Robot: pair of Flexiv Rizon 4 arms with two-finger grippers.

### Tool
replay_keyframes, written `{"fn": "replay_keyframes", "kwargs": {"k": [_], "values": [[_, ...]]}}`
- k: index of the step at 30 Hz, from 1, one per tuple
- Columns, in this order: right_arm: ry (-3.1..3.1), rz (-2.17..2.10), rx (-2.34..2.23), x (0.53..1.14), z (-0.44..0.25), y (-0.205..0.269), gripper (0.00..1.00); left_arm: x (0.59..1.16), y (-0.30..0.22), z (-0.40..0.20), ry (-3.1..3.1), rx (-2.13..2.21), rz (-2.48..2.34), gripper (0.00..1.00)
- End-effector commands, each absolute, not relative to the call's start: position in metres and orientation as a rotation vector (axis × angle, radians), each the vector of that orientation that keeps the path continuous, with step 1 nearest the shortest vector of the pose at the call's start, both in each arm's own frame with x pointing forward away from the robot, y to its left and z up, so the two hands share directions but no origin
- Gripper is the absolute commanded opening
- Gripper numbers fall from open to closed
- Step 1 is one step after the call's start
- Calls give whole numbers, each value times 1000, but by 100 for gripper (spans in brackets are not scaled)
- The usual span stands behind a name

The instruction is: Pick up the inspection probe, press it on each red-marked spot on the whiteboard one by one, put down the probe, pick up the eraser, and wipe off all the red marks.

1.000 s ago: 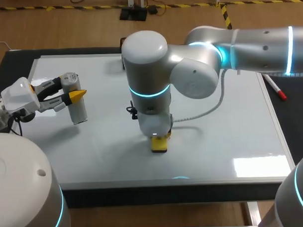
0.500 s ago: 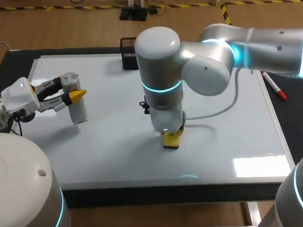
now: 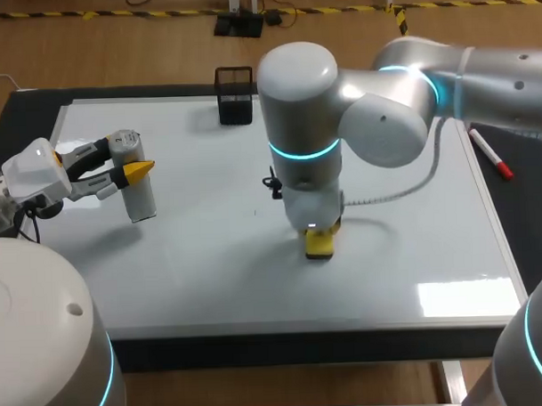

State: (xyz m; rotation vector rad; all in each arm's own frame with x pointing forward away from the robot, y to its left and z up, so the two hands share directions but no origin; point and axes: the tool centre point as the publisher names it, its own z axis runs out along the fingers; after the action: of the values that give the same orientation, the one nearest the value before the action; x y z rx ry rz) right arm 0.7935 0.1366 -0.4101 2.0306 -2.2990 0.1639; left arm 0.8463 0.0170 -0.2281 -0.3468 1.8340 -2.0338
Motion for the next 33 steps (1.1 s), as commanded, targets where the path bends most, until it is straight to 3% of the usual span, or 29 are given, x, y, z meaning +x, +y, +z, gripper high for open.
{"fn": "replay_keyframes", "kwargs": {"k": [1, 28, 33], "values": [[-2282, 214, 2049, 806, -381, 128, 0, 845, 17, -227, 1832, -346, -2033, 0], [-2282, 234, 2053, 820, -371, 123, 0, 845, 17, -227, 1832, -346, -2033, 0], [-2308, 195, 2100, 861, -364, 130, 0, 845, 17, -227, 1832, -346, -2033, 0]]}}
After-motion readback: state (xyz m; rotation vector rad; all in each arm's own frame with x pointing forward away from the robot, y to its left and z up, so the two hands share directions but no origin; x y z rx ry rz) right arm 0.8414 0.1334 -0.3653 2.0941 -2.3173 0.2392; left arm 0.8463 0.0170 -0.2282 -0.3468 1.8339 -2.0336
